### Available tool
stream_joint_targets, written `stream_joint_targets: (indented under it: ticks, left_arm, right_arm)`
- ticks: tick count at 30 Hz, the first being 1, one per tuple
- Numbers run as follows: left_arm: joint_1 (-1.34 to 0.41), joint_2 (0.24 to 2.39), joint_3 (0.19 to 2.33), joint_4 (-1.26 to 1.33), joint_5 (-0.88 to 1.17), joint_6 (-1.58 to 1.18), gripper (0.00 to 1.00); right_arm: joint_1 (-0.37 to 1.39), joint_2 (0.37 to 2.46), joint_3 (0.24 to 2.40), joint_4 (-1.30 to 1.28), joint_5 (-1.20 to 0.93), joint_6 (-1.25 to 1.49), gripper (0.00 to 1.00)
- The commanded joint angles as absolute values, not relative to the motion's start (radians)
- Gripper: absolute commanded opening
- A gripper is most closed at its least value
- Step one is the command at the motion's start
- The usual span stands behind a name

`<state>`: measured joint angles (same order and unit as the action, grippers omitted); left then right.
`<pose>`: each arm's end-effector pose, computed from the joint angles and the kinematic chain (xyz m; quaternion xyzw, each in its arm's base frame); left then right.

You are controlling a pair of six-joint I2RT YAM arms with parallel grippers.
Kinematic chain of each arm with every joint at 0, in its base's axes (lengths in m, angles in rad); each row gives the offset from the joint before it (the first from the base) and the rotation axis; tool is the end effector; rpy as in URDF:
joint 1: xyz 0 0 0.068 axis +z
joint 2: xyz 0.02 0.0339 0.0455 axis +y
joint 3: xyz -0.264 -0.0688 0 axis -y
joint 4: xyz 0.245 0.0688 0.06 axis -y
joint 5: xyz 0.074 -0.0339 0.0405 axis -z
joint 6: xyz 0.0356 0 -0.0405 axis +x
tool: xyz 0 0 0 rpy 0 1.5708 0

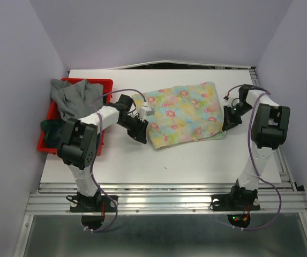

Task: Fold and stack the skirts
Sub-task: Flatten the skirt out

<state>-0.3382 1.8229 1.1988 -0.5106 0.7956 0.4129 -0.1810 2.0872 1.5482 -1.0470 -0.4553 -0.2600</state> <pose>0.3326 -0.1439 0.1850 0.4081 0.8066 -0.3705 0.2134 0.3863 -0.0548 0.1629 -0.0368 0.9735 0.2218 0.0421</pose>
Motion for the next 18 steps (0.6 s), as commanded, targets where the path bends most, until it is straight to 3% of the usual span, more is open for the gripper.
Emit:
stream_joint_targets:
  ticks: [1, 3, 6, 7, 8, 10, 15, 18]
  left_arm:
    - [-0.396, 1.698, 1.138, -0.649, 0.758, 0.575, 0.43]
    - [-0.397, 1.662, 1.153, -0.702, 0.804, 0.641, 0.53]
    - [-0.396, 1.637, 1.213, -0.726, 0.805, 0.703, 0.60]
    - [-0.396, 1.637, 1.233, -0.715, 0.795, 0.700, 0.60]
    - [-0.394, 1.635, 1.267, -0.675, 0.766, 0.669, 0.60]
    - [-0.393, 1.635, 1.295, -0.606, 0.715, 0.615, 0.59]
    - [-0.388, 1.686, 1.374, -0.344, 0.540, 0.491, 0.53]
    - [-0.390, 1.800, 1.488, -0.314, 0.486, 0.466, 0.46]
  right_arm:
    - [-0.207, 2.080, 1.623, -1.001, -0.200, -0.313, 0.09]
    - [-0.207, 2.086, 1.652, -0.944, -0.164, -0.321, 0.16]
    - [-0.186, 2.135, 1.727, -0.913, -0.130, -0.292, 0.33]
    - [-0.186, 2.154, 1.762, -0.907, -0.127, -0.279, 0.52]
    - [-0.161, 2.186, 1.832, -0.904, -0.121, -0.262, 0.65]
    - [-0.134, 2.207, 1.899, -0.887, -0.088, -0.246, 0.85]
    - [-0.037, 2.158, 1.941, -0.783, -0.028, -0.210, 0.87]
    - [0.053, 2.079, 1.854, -0.709, -0.003, -0.212, 0.69]
